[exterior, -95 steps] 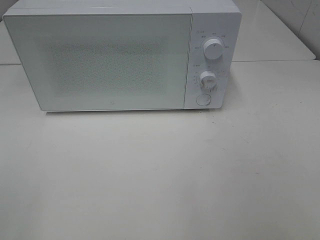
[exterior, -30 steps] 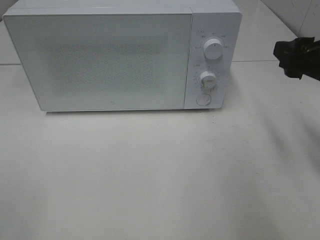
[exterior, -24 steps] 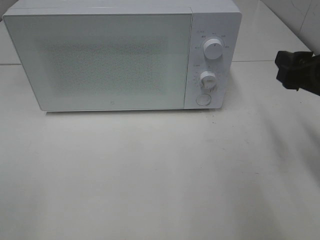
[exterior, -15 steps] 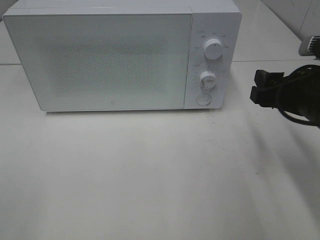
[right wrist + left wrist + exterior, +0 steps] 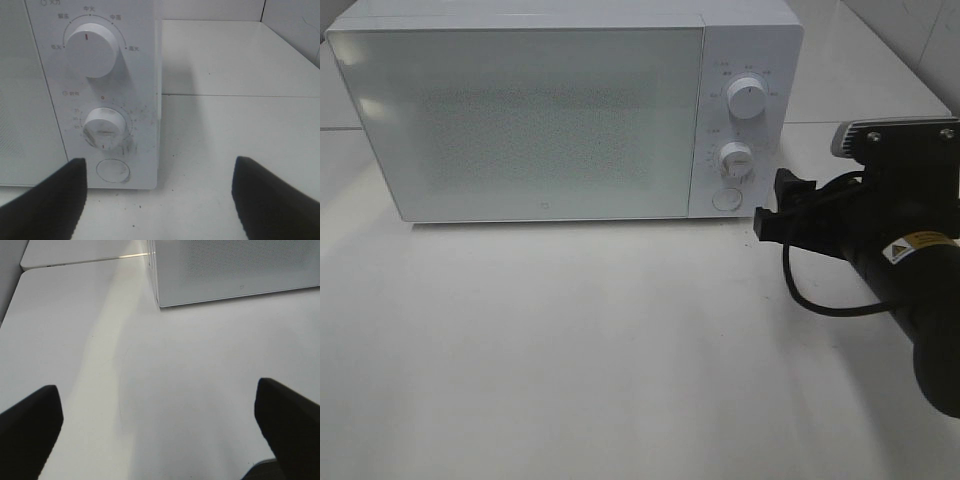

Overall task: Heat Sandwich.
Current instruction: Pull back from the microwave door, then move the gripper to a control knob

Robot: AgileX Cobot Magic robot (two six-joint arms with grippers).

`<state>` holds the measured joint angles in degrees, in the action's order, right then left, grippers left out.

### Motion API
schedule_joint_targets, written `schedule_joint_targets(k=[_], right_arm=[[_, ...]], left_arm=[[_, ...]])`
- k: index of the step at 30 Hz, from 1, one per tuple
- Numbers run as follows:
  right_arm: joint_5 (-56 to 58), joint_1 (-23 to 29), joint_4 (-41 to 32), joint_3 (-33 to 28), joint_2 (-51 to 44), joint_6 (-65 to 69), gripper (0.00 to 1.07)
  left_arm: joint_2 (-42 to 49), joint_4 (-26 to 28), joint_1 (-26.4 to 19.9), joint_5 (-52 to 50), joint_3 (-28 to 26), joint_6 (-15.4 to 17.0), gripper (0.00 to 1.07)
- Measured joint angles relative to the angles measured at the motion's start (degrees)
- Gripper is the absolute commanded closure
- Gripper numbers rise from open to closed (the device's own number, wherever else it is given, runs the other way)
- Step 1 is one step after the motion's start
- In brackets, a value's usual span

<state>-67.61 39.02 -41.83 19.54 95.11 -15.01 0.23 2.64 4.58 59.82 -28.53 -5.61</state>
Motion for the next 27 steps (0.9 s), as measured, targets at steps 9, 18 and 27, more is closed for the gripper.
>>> schedule_joint_targets(k=[9, 18, 27], right_arm=[[-0.2, 0.9, -0.9, 6.9, 6.6, 0.0, 0.31], [-0.2, 0.9, -1.0, 13.2, 12.7, 0.0, 0.31], [0.2, 0.2, -1.0, 19.7, 17.8, 0.0, 0.31]], left_arm=[[0.0, 0.0, 0.0, 0.0, 0.0, 0.0, 0.05], [0.0, 0.0, 0.0, 0.0, 0.0, 0.0, 0.05], [0.0, 0.0, 0.0, 0.0, 0.0, 0.0, 0.05]])
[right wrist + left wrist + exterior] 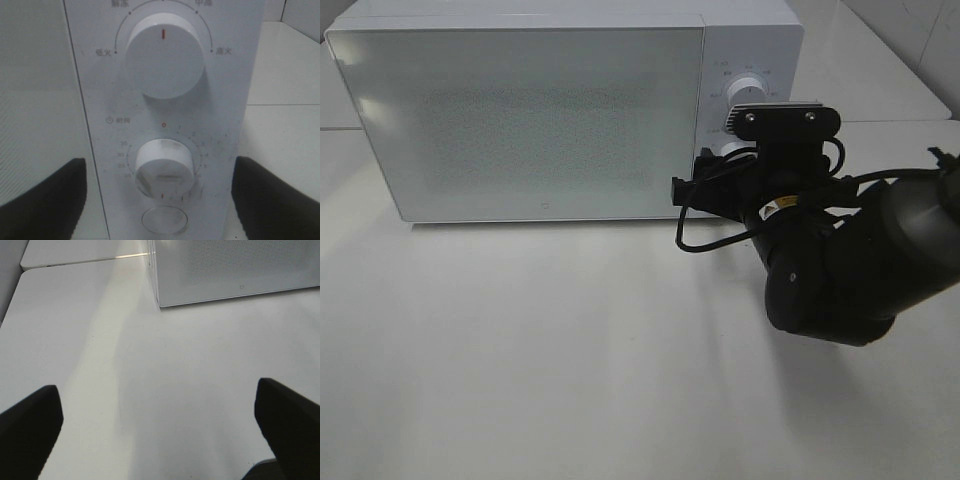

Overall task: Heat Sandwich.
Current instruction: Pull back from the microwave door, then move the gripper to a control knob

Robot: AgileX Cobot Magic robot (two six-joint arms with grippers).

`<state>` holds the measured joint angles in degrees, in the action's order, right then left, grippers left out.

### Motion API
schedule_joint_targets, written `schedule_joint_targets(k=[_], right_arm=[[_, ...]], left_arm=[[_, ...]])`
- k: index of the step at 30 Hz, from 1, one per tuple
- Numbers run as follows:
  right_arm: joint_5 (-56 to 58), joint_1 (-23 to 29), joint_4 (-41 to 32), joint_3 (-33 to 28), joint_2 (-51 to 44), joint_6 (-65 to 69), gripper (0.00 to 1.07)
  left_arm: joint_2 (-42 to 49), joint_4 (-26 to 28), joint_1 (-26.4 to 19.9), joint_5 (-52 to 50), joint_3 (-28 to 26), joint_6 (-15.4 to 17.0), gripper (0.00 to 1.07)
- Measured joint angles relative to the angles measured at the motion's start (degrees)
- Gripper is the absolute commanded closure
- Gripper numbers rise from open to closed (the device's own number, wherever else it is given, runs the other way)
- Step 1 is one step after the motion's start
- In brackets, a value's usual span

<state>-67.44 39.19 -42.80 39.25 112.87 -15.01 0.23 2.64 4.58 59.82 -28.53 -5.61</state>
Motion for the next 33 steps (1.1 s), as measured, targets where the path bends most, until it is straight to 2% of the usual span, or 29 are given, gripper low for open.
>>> schedule_joint_targets(k=[11, 19, 23, 24, 25, 26, 27, 29, 31, 33], right_arm=[[3.1, -3.0, 0.1, 6.5, 5.2, 0.0, 0.31], [3.7, -3.0, 0.2, 6.9, 5.8, 0.0, 0.34], [3.7, -3.0, 0.2, 6.9, 5.8, 0.0, 0.49], [3.7, -3.0, 0.1, 6.9, 5.8, 0.0, 0.55], [3.7, -3.0, 0.1, 6.9, 5.8, 0.0, 0.67], [3.7, -3.0, 0.0, 6.9, 5.8, 0.0, 0.74], [3.7, -3.0, 0.0, 6.9, 5.8, 0.0, 0.74], [3.7, -3.0, -0.1, 6.9, 5.8, 0.0, 0.90], [3.7, -3.0, -0.1, 6.9, 5.8, 0.0, 0.96], [3.7, -3.0, -0.1, 6.9, 5.8, -0.1, 0.97]], left_arm=[[0.0, 0.0, 0.0, 0.0, 0.0, 0.0, 0.05], [0.0, 0.0, 0.0, 0.0, 0.0, 0.0, 0.05], [0.0, 0.0, 0.0, 0.0, 0.0, 0.0, 0.05], [0.0, 0.0, 0.0, 0.0, 0.0, 0.0, 0.05], [0.0, 0.0, 0.0, 0.0, 0.0, 0.0, 0.05], [0.0, 0.0, 0.0, 0.0, 0.0, 0.0, 0.05], [0.0, 0.0, 0.0, 0.0, 0.0, 0.0, 0.05], [0.0, 0.0, 0.0, 0.0, 0.0, 0.0, 0.05], [0.0, 0.0, 0.0, 0.0, 0.0, 0.0, 0.05], [0.0, 0.0, 0.0, 0.0, 0.0, 0.0, 0.05]])
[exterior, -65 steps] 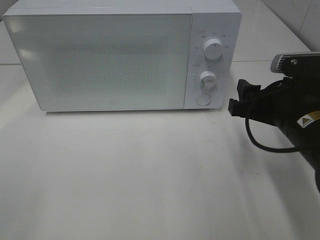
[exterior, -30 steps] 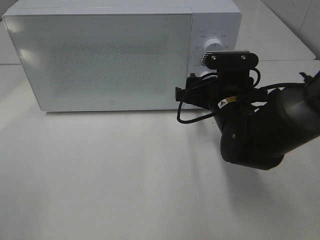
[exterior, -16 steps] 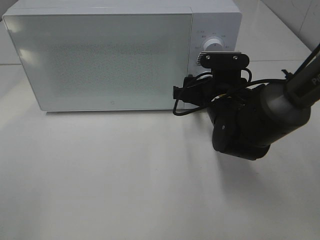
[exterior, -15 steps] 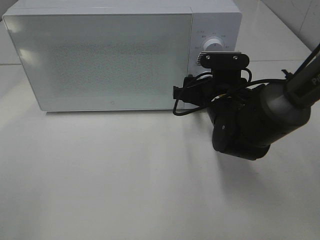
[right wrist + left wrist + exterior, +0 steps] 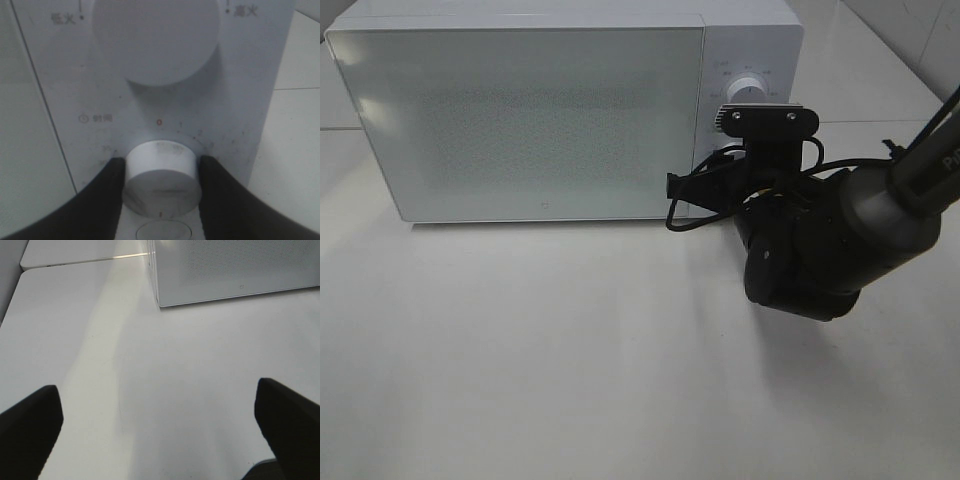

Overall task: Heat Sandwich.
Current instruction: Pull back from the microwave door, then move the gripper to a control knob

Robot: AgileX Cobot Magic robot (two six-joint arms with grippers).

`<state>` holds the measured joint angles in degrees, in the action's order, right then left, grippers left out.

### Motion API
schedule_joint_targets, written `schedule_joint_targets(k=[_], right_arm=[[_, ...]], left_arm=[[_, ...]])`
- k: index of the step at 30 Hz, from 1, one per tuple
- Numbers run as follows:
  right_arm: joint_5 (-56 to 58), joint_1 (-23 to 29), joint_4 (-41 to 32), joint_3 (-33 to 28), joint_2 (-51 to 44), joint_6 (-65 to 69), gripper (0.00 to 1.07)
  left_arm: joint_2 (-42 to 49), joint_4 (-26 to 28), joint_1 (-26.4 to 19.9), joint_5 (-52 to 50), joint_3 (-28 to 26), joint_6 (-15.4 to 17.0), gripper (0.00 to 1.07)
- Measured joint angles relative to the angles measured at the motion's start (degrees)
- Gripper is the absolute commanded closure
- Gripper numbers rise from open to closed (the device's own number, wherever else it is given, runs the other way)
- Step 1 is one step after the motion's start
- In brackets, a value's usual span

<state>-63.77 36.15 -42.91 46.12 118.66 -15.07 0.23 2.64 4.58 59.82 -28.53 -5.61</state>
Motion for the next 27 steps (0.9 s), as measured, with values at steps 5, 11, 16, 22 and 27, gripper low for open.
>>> schedule_joint_targets(k=[5, 11, 16, 22, 27], right_arm=[[0.0, 0.0, -0.1, 0.0, 0.0, -0.2, 0.96], [0.0, 0.0, -0.1, 0.0, 0.0, 0.1, 0.93], [-0.1, 0.0, -0.1, 0.0, 0.0, 1.8, 0.93], [-0.5, 0.0, 0.1, 0.0, 0.0, 11.5, 0.92], [-1.0, 0.1, 0.6, -0.2, 0.1, 26.0, 0.92]], left_arm=[[0.0, 0.0, 0.0, 0.0, 0.0, 0.0, 0.05], [0.0, 0.0, 0.0, 0.0, 0.0, 0.0, 0.05], [0.0, 0.0, 0.0, 0.0, 0.0, 0.0, 0.05], [0.0, 0.0, 0.0, 0.0, 0.0, 0.0, 0.05], [0.0, 0.0, 0.0, 0.0, 0.0, 0.0, 0.05]])
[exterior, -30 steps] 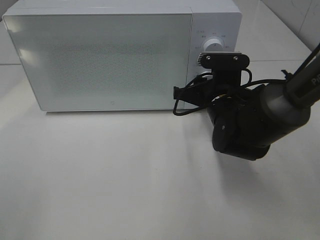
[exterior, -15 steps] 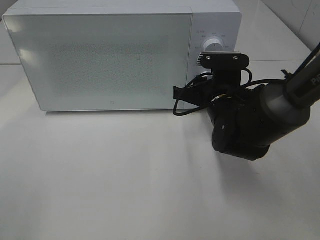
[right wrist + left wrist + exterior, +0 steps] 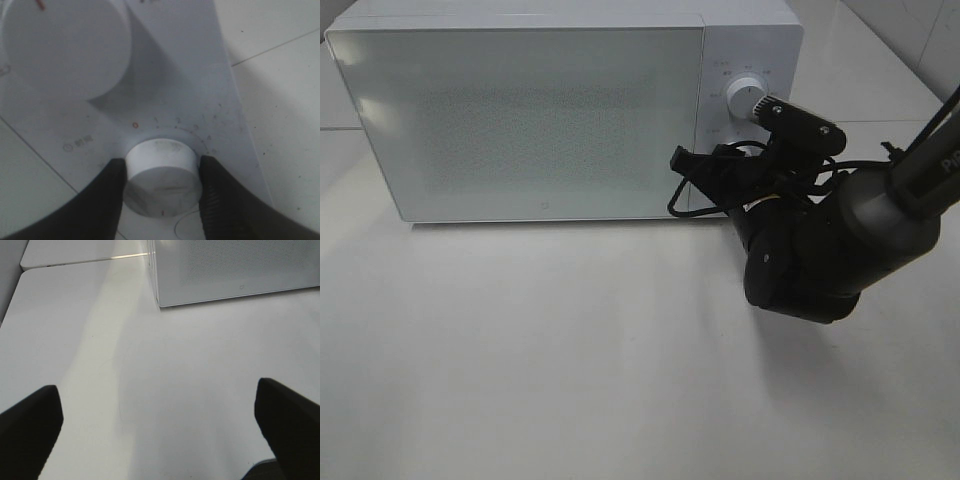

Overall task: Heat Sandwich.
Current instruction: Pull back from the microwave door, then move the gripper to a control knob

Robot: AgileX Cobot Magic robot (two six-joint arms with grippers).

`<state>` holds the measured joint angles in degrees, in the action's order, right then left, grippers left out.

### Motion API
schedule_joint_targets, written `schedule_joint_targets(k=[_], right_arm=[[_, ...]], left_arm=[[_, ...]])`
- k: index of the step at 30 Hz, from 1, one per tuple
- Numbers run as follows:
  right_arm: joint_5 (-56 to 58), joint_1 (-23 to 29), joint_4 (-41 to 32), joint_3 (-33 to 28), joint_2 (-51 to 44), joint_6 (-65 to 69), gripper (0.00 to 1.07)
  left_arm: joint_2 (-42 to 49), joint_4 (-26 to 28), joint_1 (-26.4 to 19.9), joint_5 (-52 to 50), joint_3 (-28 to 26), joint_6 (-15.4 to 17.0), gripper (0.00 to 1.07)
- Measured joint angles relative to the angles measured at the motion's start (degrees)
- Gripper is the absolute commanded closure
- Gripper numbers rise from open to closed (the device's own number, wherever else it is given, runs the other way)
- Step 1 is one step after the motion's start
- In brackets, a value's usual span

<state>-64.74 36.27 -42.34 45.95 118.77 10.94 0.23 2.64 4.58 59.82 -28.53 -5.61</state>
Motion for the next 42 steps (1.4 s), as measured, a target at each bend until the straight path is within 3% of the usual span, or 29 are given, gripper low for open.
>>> schedule_joint_targets(k=[33, 42], right_arm=[[-1.7, 0.2, -0.2, -0.3, 0.2, 73.6, 0.90], [-1.8, 0.2, -0.5, -0.3, 0.2, 78.7, 0.89]], left_arm=[[0.0, 0.0, 0.0, 0.0, 0.0, 0.0, 0.05], [0.0, 0.0, 0.0, 0.0, 0.0, 0.0, 0.05]])
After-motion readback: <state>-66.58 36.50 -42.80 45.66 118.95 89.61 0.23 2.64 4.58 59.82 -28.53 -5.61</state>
